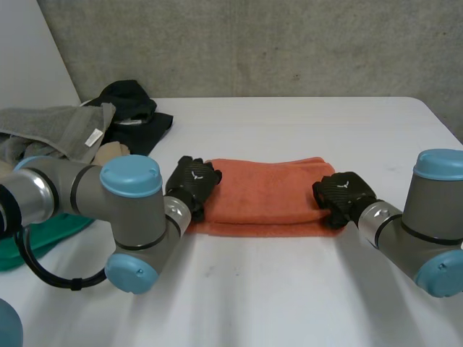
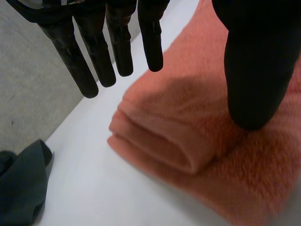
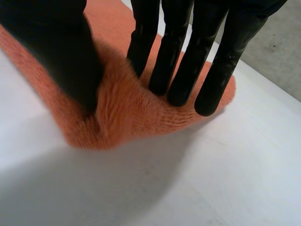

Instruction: Fold the laundry.

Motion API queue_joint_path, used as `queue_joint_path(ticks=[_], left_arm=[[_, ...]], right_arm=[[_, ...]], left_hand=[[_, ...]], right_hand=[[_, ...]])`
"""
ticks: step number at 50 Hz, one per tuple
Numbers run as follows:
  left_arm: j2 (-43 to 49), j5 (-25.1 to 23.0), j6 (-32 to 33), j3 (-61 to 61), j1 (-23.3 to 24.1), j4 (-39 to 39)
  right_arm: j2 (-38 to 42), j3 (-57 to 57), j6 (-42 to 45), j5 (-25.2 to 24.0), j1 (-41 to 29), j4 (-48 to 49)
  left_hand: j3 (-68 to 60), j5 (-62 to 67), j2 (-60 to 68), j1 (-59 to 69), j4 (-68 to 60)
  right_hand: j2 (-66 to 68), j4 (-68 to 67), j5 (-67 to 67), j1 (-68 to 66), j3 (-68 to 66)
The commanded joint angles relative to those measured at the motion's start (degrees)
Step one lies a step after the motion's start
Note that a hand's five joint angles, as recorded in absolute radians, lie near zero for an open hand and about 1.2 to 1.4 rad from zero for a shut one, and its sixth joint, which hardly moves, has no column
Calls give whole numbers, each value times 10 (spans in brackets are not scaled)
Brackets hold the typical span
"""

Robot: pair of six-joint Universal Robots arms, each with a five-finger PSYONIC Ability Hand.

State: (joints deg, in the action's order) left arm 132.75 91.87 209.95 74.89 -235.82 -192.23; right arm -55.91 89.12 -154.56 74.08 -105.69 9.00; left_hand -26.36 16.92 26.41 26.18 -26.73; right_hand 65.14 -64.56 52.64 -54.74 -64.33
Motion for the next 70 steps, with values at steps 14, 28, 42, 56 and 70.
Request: queue_joint_path(ticks=[14,28,42,56,70], left_arm=[[-182,30,-67,111,-12,16],[-188,30,-72,124,-36,14],[-149,23,-182,7,-3,9],[48,9,-208,-178,85,67],[48,111,-84,-156,84,153]], right_arm=[[-28,-75,359,68,-114,87],[34,-59,291,-75,-233,113],[-95,-64,-216,-25,-80,24],[48,-227,-169,46,-58,-140],[95,-257,-129,-12,-84,-171]], left_hand=[[37,-43,-37,-35,41],[57,-63,-58,-55,61],[57,-63,-58,-55,61],[57,-63,-58,-55,61],[66,-71,-66,-64,69]], right_hand=[[149,-154,174,-253,-157],[-413,407,-388,309,405],[-551,546,-526,447,543],[-551,546,-526,447,543],[-551,546,-526,447,543]])
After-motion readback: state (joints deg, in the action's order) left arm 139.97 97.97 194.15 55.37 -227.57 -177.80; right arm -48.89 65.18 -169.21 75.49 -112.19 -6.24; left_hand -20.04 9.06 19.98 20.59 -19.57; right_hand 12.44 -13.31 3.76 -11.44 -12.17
